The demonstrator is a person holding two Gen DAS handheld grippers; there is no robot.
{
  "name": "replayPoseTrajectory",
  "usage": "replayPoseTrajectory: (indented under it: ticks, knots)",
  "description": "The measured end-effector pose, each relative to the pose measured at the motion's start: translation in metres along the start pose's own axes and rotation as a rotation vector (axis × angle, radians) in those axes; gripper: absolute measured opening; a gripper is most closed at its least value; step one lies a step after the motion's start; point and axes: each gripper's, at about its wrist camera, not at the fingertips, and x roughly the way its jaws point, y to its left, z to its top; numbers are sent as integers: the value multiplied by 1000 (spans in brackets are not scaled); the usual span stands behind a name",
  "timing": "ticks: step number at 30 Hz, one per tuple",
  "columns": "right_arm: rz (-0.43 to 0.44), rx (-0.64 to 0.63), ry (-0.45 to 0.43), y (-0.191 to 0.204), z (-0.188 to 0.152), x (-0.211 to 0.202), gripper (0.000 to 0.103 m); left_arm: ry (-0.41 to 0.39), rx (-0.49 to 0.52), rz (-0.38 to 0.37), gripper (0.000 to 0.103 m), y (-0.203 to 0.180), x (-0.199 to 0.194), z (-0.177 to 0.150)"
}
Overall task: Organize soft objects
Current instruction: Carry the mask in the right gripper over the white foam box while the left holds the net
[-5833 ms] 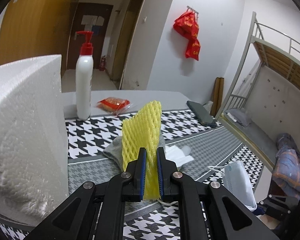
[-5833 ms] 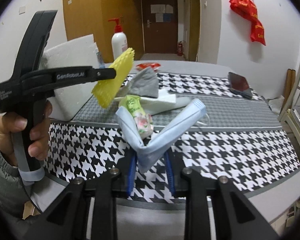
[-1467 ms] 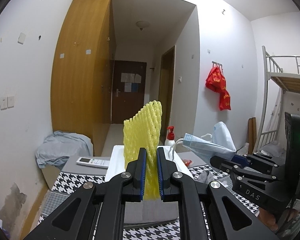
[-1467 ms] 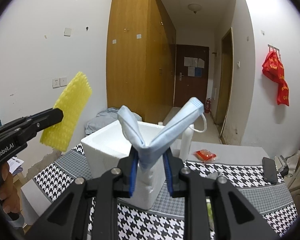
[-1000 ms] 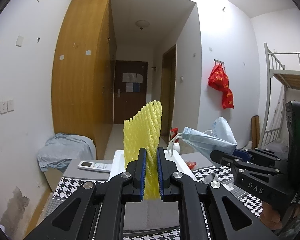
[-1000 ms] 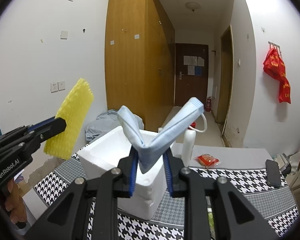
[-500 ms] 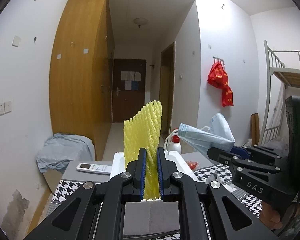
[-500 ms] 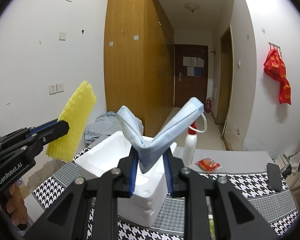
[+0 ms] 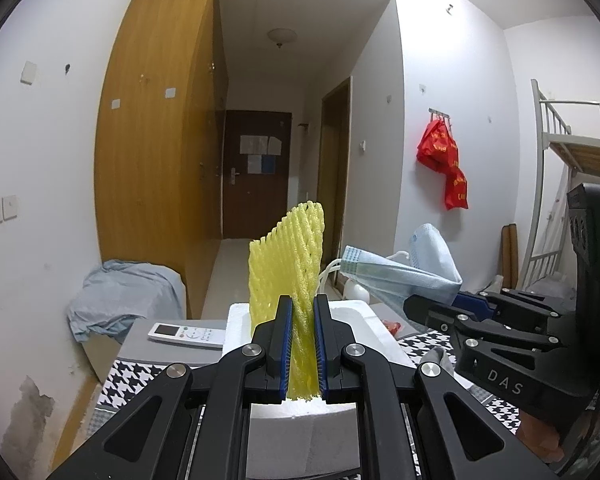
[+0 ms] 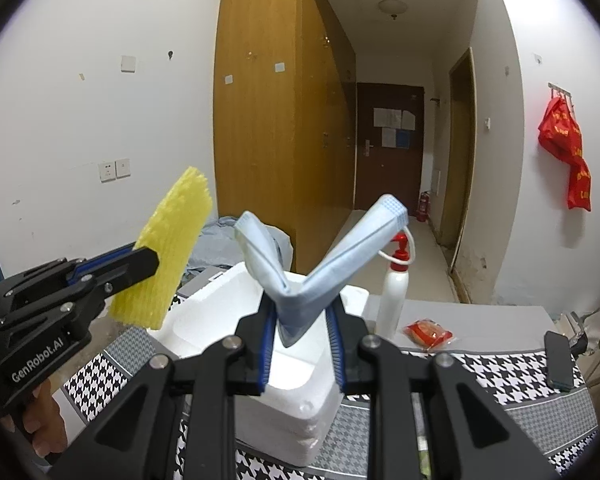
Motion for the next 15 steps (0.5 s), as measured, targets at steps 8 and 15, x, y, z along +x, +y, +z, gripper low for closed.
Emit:
replayPoseTrajectory:
  ticks: [8,15]
  knots:
    - [13,-5,30,-2,-1,14,28,2,-2,8,11,5,5,3]
    - [39,-20,43,0,-2,23,29,11,-12,21,11,6,7,1]
